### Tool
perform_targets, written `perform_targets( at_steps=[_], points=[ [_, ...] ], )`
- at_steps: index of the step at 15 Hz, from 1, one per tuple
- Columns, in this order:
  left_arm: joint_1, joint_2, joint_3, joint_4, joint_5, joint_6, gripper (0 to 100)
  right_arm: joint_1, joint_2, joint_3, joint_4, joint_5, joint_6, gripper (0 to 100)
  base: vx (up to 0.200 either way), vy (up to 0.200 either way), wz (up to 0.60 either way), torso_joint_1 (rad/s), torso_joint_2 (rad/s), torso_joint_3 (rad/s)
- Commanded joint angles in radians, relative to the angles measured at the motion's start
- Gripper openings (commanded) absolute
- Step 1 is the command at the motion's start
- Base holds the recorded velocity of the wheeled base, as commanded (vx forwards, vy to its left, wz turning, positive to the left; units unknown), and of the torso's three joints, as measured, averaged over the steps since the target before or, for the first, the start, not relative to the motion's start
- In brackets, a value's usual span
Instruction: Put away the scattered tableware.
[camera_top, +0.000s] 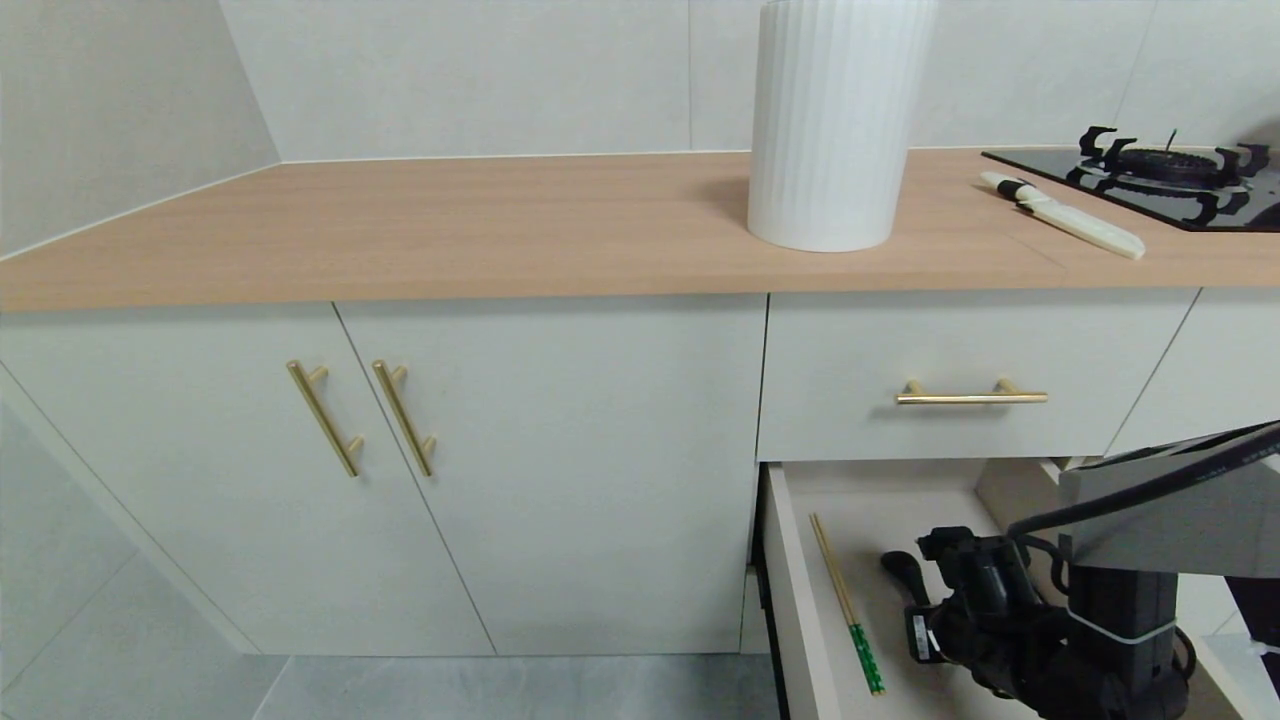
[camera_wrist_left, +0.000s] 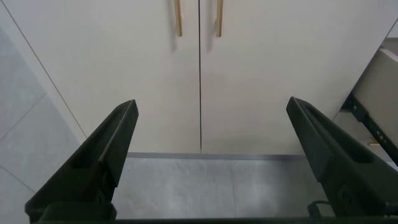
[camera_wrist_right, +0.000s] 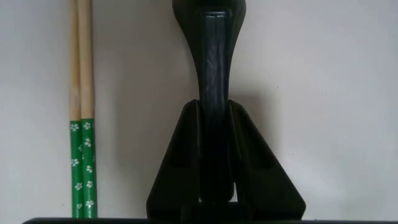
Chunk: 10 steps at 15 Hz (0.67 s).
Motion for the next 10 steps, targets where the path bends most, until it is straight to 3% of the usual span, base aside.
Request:
perform_targets(
  at_steps=[1, 6, 10],
  points=[
    [0.0, 0.0, 0.0, -0.001, 0.0, -0.002, 100, 0.0, -0.001, 0.001, 0.0, -0.001, 0.0, 100, 0.0, 0.0, 0.0, 0.0, 0.0, 0.0],
    [0.0, 0.0, 0.0, -0.001, 0.0, 0.0, 100, 0.002, -0.131, 0.069, -0.007, -0.001, 0.0, 100, 0.0, 0.0, 0.0, 0.0, 0.0, 0.0],
    [0.0, 0.0, 0.0, -0.001, 0.0, 0.0, 100, 0.002, -0.395, 0.185, 0.03, -0.001, -0.008, 100, 0.0, 0.0, 0.0, 0.0, 0.0, 0.0]
  ],
)
